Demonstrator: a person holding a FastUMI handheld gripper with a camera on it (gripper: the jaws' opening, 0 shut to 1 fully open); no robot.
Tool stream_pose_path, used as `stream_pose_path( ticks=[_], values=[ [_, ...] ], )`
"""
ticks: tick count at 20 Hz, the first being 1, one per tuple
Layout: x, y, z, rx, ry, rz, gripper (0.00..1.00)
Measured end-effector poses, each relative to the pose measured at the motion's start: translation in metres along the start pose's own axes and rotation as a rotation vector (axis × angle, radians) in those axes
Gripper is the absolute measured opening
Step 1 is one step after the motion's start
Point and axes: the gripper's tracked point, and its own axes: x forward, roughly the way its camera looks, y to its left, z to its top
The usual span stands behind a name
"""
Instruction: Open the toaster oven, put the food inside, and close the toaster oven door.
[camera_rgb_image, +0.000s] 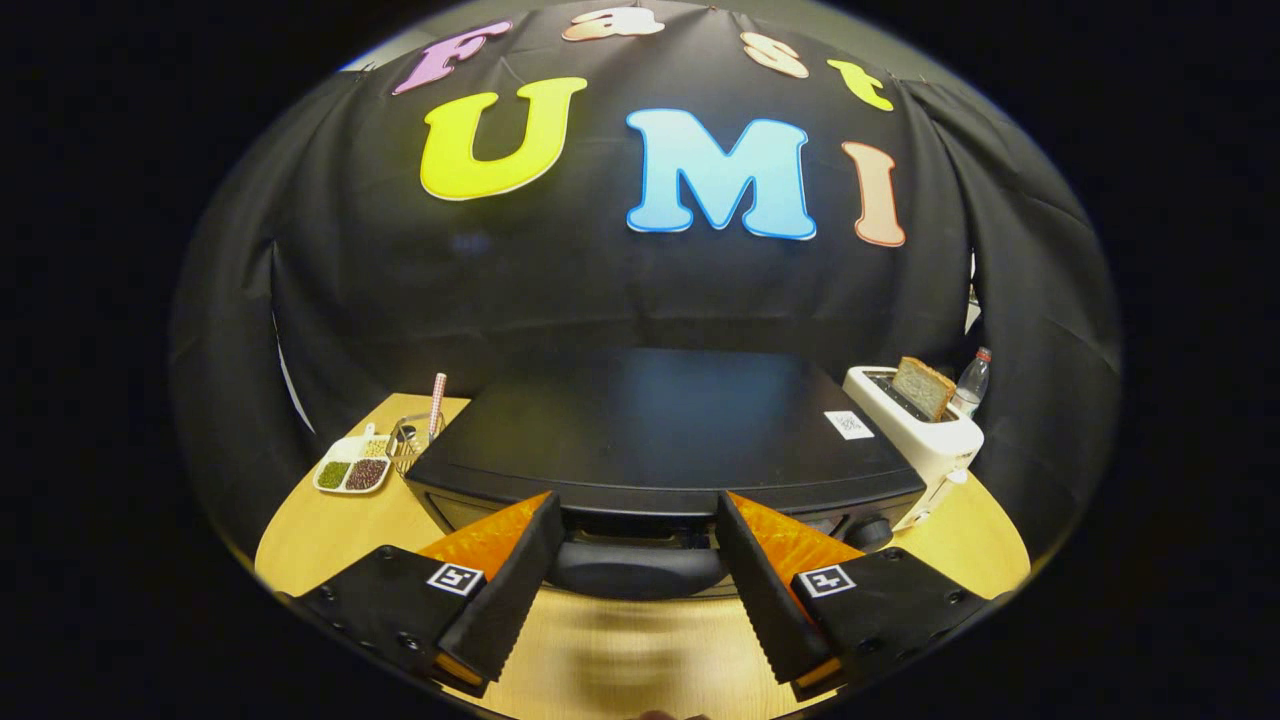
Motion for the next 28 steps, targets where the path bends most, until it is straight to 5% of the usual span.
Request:
stream_pose_path(
  ticks=[28],
  values=[
    [-0.057,0.014,-0.056,-0.006,0.172,0.033,0.98]
  ],
)
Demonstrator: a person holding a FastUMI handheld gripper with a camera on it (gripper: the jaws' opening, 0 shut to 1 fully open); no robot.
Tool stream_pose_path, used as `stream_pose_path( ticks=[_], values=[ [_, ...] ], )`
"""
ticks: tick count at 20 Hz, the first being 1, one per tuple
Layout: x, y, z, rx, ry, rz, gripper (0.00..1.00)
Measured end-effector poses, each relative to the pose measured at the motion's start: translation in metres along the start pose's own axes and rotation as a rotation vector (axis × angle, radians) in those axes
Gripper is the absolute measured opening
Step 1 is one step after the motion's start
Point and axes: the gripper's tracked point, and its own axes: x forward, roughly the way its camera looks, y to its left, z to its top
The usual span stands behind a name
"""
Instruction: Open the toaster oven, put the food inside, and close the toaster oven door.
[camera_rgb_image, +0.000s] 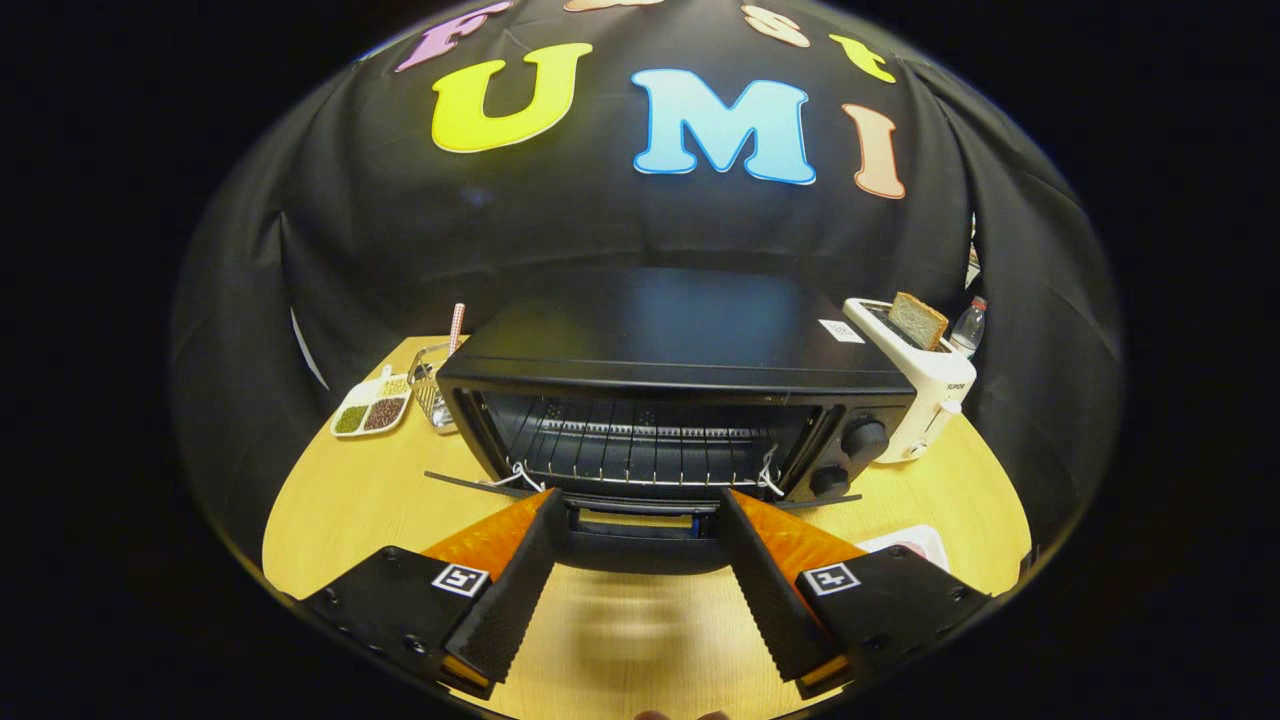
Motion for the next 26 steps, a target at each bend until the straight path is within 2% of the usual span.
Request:
stream_pose_path(
  ticks=[6,10,13,15,21,26],
  values=[
    [-0.009,0.001,-0.040,-0.026,0.080,0.025,0.97],
    [-0.004,0.000,-0.087,0.004,0.223,0.060,0.97],
    [-0.008,-0.012,-0.123,0.017,0.324,0.054,0.97],
    [-0.014,-0.016,-0.132,0.026,0.340,0.063,0.97],
    [-0.038,-0.055,-0.132,-0.037,0.336,0.091,0.97],
    [-0.050,-0.122,-0.105,-0.011,0.276,0.033,0.97]
  ],
)
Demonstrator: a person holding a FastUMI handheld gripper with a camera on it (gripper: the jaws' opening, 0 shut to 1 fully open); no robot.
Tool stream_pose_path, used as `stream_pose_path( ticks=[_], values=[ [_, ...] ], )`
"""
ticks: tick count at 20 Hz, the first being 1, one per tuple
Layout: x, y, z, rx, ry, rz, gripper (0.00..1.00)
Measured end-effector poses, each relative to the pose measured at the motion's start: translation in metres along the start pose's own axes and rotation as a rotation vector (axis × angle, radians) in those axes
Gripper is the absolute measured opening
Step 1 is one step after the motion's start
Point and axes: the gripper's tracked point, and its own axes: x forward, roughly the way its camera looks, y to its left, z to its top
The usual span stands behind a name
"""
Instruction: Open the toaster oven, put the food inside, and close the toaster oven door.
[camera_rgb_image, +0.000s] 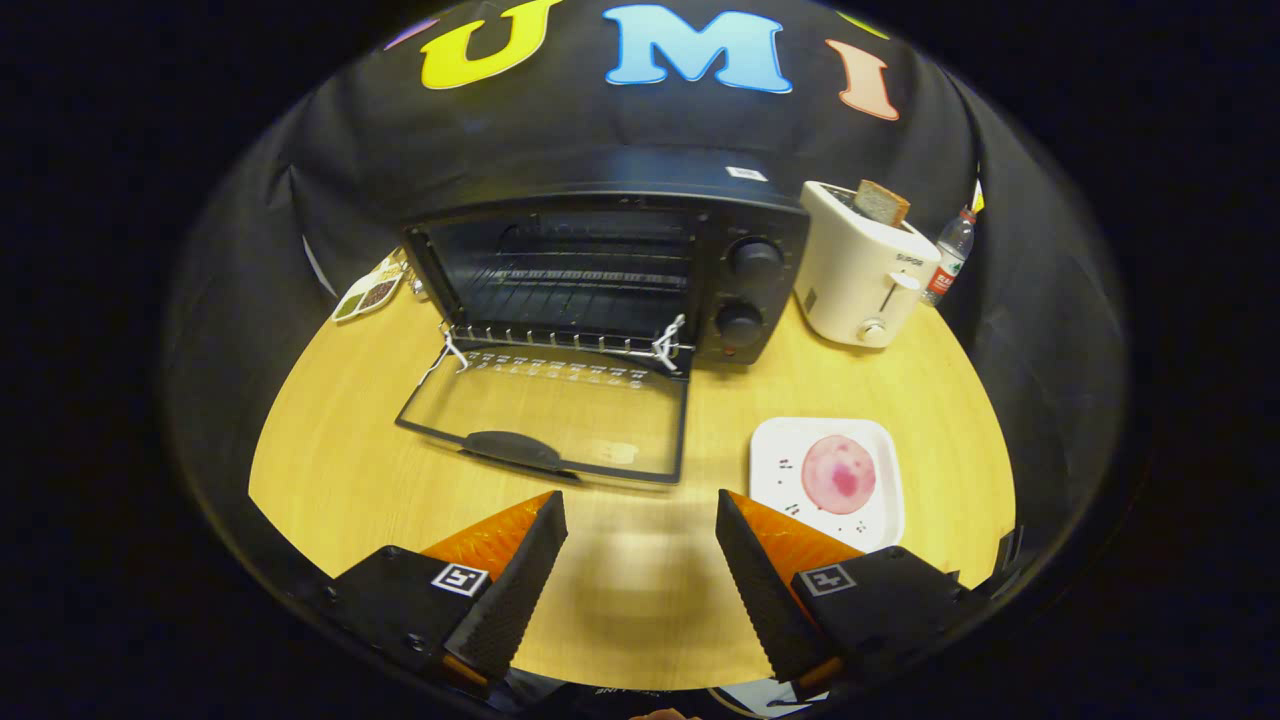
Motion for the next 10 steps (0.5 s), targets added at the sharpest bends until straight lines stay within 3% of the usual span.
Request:
stream_pose_path(
  ticks=[5,10],
  values=[
    [0.001,-0.057,0.003,0.043,0.032,-0.017,0.97],
    [0.011,-0.111,-0.003,0.045,0.099,0.017,0.97]
  ],
)
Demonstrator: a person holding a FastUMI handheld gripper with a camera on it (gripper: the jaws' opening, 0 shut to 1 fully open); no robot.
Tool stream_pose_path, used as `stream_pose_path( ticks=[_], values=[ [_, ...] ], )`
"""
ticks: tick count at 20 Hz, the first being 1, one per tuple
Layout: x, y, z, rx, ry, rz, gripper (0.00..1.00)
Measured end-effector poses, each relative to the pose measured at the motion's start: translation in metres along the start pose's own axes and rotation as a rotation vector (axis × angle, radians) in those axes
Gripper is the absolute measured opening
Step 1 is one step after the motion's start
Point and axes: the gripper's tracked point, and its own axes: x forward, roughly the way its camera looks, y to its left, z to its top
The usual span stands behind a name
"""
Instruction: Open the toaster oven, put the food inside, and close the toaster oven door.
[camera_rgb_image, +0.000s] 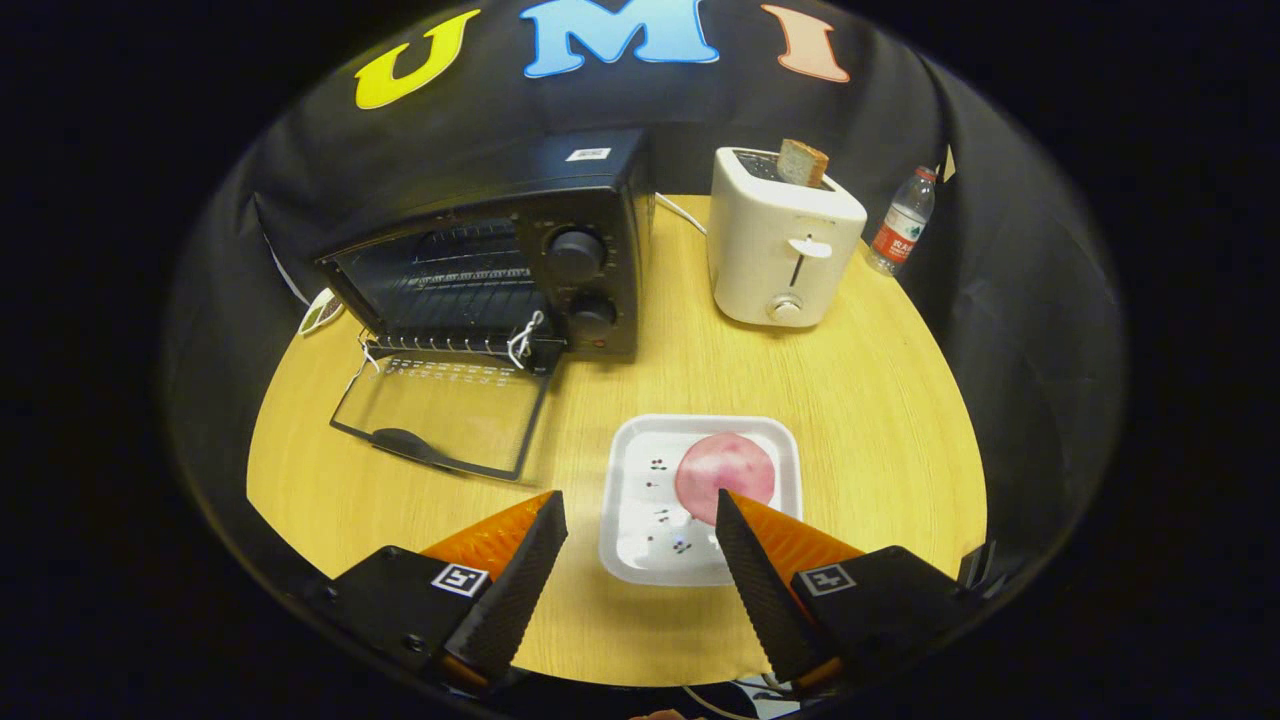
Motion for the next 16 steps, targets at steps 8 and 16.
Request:
stream_pose_path(
  ticks=[8,16],
  values=[
    [0.034,-0.089,-0.019,0.037,0.114,-0.001,0.97],
    [0.064,-0.096,-0.047,0.009,0.266,0.036,0.99]
  ],
)
